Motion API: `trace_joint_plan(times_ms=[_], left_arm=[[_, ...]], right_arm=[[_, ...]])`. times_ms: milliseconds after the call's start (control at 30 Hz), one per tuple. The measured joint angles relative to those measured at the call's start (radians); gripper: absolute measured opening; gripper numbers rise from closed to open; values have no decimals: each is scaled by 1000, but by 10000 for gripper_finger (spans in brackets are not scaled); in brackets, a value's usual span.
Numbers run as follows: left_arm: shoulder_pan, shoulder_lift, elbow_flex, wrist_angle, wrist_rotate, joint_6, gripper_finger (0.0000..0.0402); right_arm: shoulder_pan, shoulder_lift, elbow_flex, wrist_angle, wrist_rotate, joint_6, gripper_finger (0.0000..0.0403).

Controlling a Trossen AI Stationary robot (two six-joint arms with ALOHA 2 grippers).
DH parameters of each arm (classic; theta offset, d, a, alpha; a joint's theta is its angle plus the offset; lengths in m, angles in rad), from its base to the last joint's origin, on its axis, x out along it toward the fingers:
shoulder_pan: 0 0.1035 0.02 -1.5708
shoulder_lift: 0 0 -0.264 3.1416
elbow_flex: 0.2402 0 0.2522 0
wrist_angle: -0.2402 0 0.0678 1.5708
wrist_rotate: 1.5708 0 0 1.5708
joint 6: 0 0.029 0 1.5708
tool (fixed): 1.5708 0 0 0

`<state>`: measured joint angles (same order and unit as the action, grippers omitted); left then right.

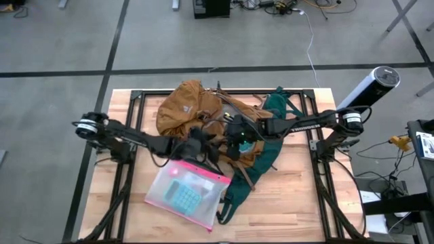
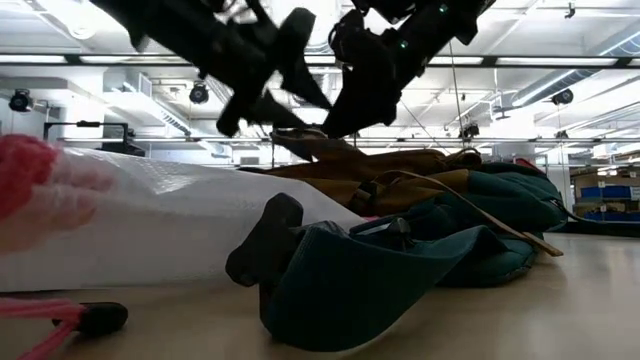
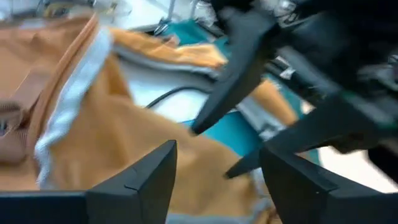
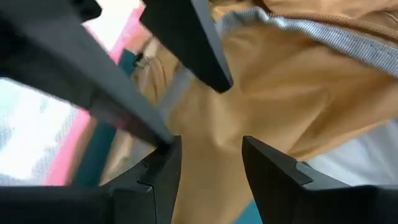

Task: Unpack backpack
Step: Remove the charger cable from the brown backpack

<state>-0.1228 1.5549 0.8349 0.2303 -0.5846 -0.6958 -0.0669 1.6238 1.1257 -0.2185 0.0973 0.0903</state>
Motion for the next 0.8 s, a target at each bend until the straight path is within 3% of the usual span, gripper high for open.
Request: trace_joint_plan(times_ms=[233, 433, 667, 800], left_arm=[[90, 10, 0, -201, -53, -167, 259], [122, -5, 1, -573, 11, -343, 260], [124, -111, 2, -982, 44, -463, 242], [125, -196, -2, -1064, 52, -525, 232]], right_arm=[[-5, -14, -1, -92, 0, -110, 154], [-41, -120, 22, -336, 95, -222, 165], [-173, -128, -78, -212, -160, -240, 168], [-260, -84, -138, -99, -256, -245, 173]])
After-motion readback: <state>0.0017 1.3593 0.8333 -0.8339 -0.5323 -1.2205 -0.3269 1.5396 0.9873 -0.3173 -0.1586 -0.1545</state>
